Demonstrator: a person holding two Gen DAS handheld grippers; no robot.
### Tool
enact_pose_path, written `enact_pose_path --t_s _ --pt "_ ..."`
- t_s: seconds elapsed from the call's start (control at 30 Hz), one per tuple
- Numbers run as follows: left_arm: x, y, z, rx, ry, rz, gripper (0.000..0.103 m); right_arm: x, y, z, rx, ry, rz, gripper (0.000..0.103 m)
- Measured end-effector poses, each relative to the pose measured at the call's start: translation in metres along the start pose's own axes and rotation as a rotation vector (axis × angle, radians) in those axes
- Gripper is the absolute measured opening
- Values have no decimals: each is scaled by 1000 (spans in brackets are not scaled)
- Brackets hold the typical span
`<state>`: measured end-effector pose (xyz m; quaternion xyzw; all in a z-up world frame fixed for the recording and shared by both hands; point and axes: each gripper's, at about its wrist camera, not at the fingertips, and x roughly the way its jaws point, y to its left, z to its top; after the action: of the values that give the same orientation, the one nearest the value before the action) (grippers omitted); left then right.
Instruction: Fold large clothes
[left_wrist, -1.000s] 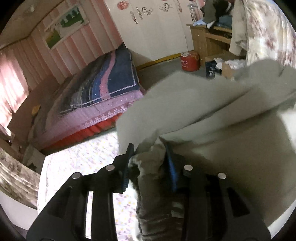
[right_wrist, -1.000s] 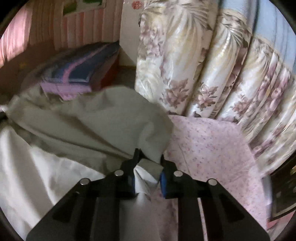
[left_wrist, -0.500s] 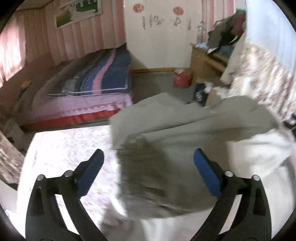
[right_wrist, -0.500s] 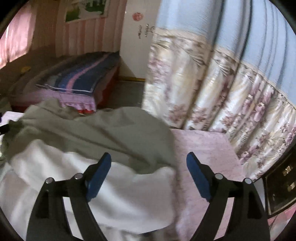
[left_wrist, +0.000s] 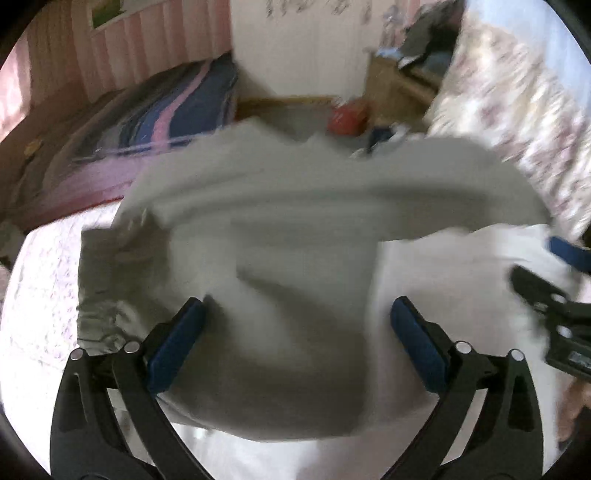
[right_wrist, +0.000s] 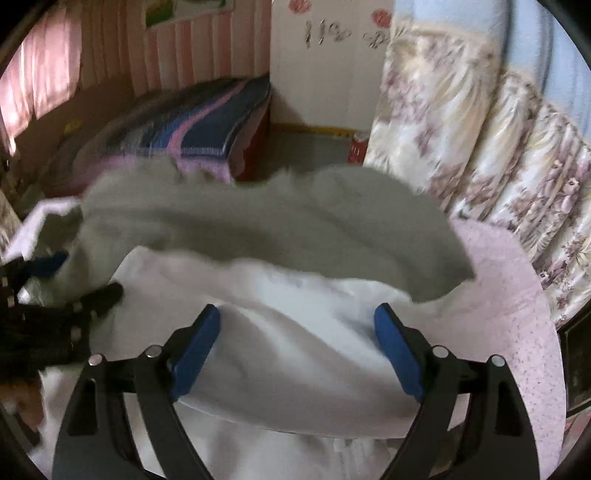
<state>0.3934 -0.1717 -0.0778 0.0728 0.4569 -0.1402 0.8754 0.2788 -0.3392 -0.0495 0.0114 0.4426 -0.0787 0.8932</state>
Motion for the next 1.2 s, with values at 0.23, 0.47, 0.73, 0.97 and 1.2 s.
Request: enact_pose_path --t_s 0.23,0.47,0.73,0.97,1.2 --pt "-6 46 -20 74 -1 44 69 -10 -32 -24 -32 -13 -40 88" --pt "-48 49 -3 91 -145 -12 100 -37 -47 13 54 -114 44 95" --pt "18 46 39 89 -5 97 100 62 -47 57 87 148 11 96" --pt "-4 58 31 91 -67 1 100 1 -68 36 108 -57 129 96" --pt "-112 128 -87 71 -138 34 100 -103 -130 -96 126 -68 112 97"
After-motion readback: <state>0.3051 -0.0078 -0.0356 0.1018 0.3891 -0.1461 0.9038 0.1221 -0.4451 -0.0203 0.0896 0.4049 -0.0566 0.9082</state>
